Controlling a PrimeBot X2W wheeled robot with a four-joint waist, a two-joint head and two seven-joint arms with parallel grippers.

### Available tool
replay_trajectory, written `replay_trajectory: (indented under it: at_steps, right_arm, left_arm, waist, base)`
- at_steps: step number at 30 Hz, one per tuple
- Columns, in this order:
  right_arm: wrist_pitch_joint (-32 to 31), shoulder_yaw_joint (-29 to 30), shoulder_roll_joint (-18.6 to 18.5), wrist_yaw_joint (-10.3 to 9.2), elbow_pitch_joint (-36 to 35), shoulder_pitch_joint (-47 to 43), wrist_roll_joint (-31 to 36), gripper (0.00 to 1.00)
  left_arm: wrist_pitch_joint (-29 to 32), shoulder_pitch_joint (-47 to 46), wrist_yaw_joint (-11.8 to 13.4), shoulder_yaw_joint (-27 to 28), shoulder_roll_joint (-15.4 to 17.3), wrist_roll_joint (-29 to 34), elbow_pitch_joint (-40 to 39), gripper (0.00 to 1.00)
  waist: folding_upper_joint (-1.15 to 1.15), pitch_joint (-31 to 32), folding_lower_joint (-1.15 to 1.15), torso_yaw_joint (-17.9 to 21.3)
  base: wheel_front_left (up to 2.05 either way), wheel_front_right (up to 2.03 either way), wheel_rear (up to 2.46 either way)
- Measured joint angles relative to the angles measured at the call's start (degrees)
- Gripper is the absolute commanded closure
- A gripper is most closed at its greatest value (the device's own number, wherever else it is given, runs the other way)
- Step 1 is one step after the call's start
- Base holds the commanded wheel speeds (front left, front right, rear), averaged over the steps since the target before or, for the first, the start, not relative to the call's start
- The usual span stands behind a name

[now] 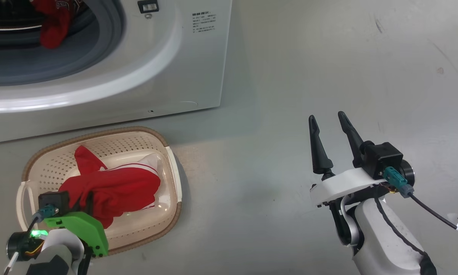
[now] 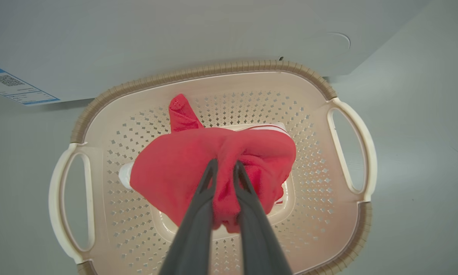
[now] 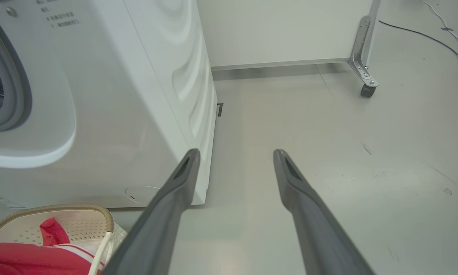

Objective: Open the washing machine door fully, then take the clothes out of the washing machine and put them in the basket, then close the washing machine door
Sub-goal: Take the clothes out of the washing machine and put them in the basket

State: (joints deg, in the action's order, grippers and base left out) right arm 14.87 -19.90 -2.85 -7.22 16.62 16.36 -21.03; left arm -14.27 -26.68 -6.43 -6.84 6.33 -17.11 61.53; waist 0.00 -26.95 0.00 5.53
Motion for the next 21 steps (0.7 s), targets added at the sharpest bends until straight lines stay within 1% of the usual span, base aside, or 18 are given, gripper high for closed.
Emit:
replay_trajectory:
  at_steps: [2, 3, 4, 5, 10, 21]
  right_arm:
    - [0.0, -0.2, 0.0, 0.0, -0.5, 0.3, 0.0, 0.0]
    - [0.0, -0.3, 0.0, 0.0, -0.6, 0.5, 0.0, 0.0]
    - [0.0, -0.3, 0.0, 0.0, -0.9, 1.0, 0.0, 0.0]
    - [0.0, -0.3, 0.0, 0.0, -1.0, 1.3, 0.0, 0.0]
    - [0.0, 0.5, 0.0, 0.0, -0.7, 1.9, 0.0, 0.0]
    - [0.0, 0.7, 0.0, 0.0, -0.1, 1.9, 0.0, 0.0]
  left_arm:
    - [0.0, -0.2, 0.0, 0.0, 0.3, 0.1, 0.0, 1.0]
    - [0.0, -0.2, 0.0, -0.1, 0.4, 0.1, 0.1, 0.87]
    - [0.0, -0.4, 0.0, -0.1, 0.7, 0.5, -0.1, 0.55]
    - [0.0, -0.5, -0.1, -0.1, 0.9, 0.5, -0.3, 0.0]
    - [0.0, -1.1, -0.2, -0.2, 1.0, 0.8, -1.6, 0.0]
    - [0.0, -0.8, -0.4, 0.7, 1.7, 1.0, -4.1, 0.0]
  waist:
    - [0.0, -1.1, 0.0, 0.3]
    - [0.0, -1.6, 0.0, 0.5]
    - [0.0, -2.7, 0.0, 0.7]
    - [0.0, -3.2, 0.0, 0.9]
    - [0.0, -4.2, 0.0, 1.3]
    - [0.0, -1.5, 0.0, 0.8]
  base:
    - [0.0, 0.0, 0.0]
    - [0.0, 0.0, 0.0]
    - [0.0, 0.0, 0.0]
    - [0.0, 0.0, 0.0]
    - [0.0, 0.0, 0.0]
    - [0.0, 0.0, 0.0]
